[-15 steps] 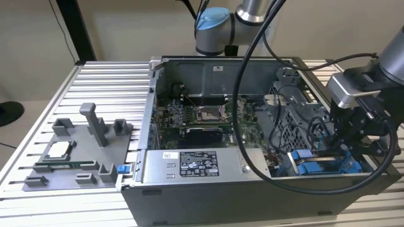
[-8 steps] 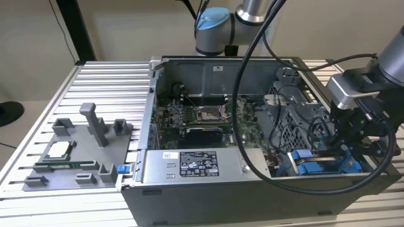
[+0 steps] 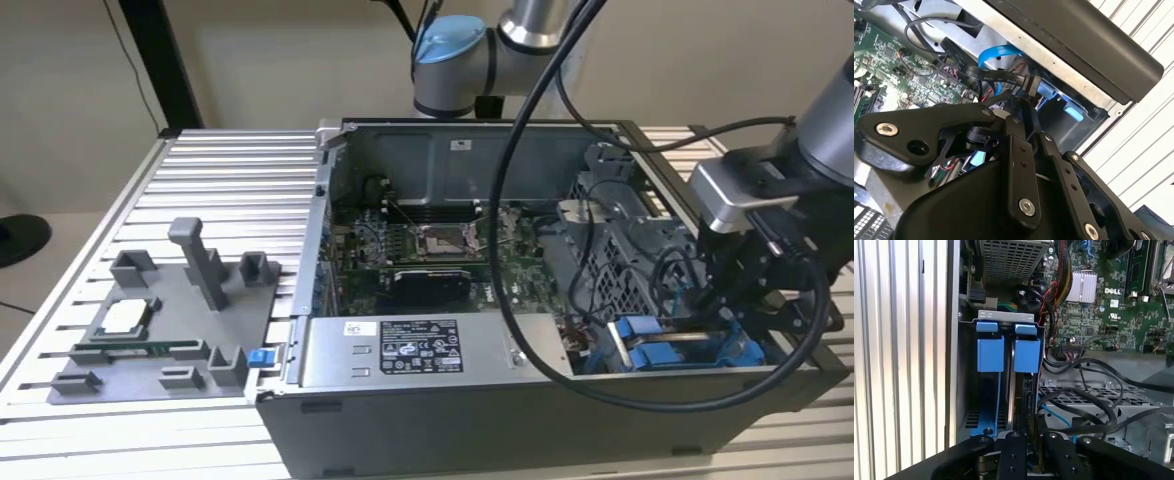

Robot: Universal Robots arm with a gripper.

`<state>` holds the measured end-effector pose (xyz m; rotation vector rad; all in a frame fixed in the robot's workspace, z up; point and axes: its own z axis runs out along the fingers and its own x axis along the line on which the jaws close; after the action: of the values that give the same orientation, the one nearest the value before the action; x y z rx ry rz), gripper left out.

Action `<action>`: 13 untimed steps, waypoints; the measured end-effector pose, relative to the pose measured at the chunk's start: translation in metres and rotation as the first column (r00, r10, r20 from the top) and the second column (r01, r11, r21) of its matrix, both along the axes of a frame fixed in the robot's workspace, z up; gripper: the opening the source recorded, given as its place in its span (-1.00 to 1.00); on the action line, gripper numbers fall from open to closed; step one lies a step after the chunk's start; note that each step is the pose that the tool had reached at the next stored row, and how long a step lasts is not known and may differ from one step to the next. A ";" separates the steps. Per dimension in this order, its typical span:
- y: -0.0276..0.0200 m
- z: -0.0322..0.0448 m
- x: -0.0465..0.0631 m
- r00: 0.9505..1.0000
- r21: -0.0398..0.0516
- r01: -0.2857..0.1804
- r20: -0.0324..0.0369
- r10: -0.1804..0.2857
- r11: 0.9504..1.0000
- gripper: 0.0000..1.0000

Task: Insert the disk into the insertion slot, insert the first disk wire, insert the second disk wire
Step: 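Insert the first disk wire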

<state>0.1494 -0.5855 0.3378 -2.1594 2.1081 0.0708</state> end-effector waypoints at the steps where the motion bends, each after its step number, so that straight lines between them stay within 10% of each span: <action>1: 0.0000 -0.0013 0.000 1.000 0.001 0.001 0.000 -0.001 1.000 -1.00; 13: 0.0000 -0.0069 0.000 1.000 0.000 0.005 0.000 -0.005 1.000 -1.00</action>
<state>0.1494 -0.5855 0.3308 -2.1537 2.1135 0.0707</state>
